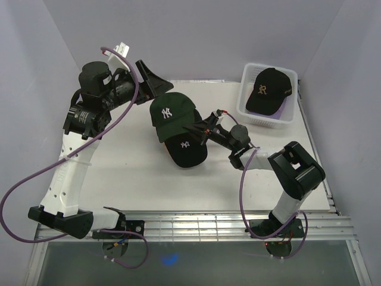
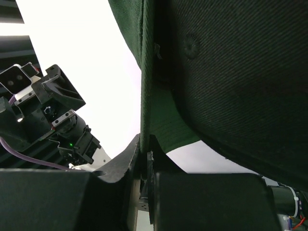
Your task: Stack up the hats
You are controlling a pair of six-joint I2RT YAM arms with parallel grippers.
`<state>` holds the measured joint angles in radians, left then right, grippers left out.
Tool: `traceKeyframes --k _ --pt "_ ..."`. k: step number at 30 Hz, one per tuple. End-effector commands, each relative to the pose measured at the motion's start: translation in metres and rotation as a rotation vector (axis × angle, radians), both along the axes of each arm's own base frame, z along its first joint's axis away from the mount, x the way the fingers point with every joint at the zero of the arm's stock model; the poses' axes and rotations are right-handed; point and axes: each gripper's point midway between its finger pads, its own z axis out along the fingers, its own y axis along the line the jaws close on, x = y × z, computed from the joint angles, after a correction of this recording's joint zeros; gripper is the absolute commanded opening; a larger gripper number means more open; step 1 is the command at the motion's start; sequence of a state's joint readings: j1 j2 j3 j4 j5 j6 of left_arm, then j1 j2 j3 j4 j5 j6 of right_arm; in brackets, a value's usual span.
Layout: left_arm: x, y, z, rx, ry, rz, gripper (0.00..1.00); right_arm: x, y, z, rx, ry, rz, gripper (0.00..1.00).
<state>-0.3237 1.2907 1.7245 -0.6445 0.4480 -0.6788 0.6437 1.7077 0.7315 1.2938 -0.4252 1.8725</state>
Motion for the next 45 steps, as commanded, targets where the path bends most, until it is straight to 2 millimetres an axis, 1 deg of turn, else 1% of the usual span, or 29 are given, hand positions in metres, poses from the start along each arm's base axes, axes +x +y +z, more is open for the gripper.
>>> traceKeyframes --k 1,6,11,13,14,16,18,19,21,25,29,33,34,35,37,39,40,44,45 --pt "0.001 0.002 -0.002 0.013 -0.007 0.009 0.87 -0.059 -0.041 0.118 0.385 -0.496 0.012 0.08" --pt "0.001 0.003 -0.001 0.014 -0.008 0.011 0.87 -0.059 -0.04 0.128 0.413 -0.536 0.022 0.08" --pt "0.001 0.004 -0.003 0.02 -0.007 0.015 0.87 -0.06 -0.035 0.143 0.425 -0.592 0.043 0.08" --pt "0.001 0.004 -0.003 0.02 -0.007 0.017 0.87 -0.058 -0.034 0.143 0.411 -0.575 0.041 0.08" --pt "0.002 0.004 -0.004 0.021 -0.004 0.017 0.87 -0.059 -0.035 0.139 0.404 -0.563 0.038 0.08" --pt "0.002 0.004 -0.003 0.021 -0.006 0.017 0.87 -0.065 -0.04 0.14 0.417 -0.576 0.034 0.08" --pt "0.002 0.004 -0.004 0.022 -0.005 0.016 0.87 -0.069 -0.044 0.136 0.416 -0.569 0.035 0.08" --pt "0.002 0.004 -0.003 0.022 -0.007 0.016 0.87 -0.073 -0.047 0.138 0.421 -0.578 0.036 0.08" --pt "0.004 0.003 -0.005 0.02 -0.004 0.012 0.87 -0.077 -0.048 0.137 0.414 -0.59 0.038 0.08" --pt "0.003 0.002 -0.004 0.018 -0.004 0.009 0.87 -0.085 -0.052 0.147 0.423 -0.638 0.041 0.08" --pt "0.003 0.002 -0.004 0.017 -0.005 0.01 0.87 -0.085 -0.05 0.156 0.437 -0.658 0.05 0.08" --pt "0.002 0.004 -0.004 0.023 -0.006 0.015 0.87 -0.084 -0.05 0.154 0.433 -0.646 0.045 0.08" --pt "0.002 0.004 -0.004 0.024 -0.005 0.018 0.87 -0.086 -0.053 0.155 0.438 -0.648 0.04 0.08" --pt "0.001 0.004 -0.004 0.024 -0.006 0.018 0.87 -0.087 -0.054 0.149 0.429 -0.632 0.036 0.08" --pt "0.001 0.004 -0.005 0.024 -0.003 0.016 0.87 -0.09 -0.058 0.149 0.427 -0.637 0.029 0.08" --pt "0.001 0.004 -0.005 0.023 -0.004 0.015 0.87 -0.092 -0.059 0.143 0.413 -0.634 0.023 0.08" --pt "0.002 0.004 -0.005 0.023 -0.004 0.015 0.87 -0.096 -0.062 0.146 0.419 -0.645 0.021 0.08" --pt "0.002 0.003 -0.006 0.023 -0.002 0.013 0.87 -0.102 -0.067 0.145 0.417 -0.641 0.014 0.08" --pt "0.002 0.004 -0.006 0.024 -0.001 0.015 0.87 -0.102 -0.068 0.14 0.407 -0.628 0.007 0.08"
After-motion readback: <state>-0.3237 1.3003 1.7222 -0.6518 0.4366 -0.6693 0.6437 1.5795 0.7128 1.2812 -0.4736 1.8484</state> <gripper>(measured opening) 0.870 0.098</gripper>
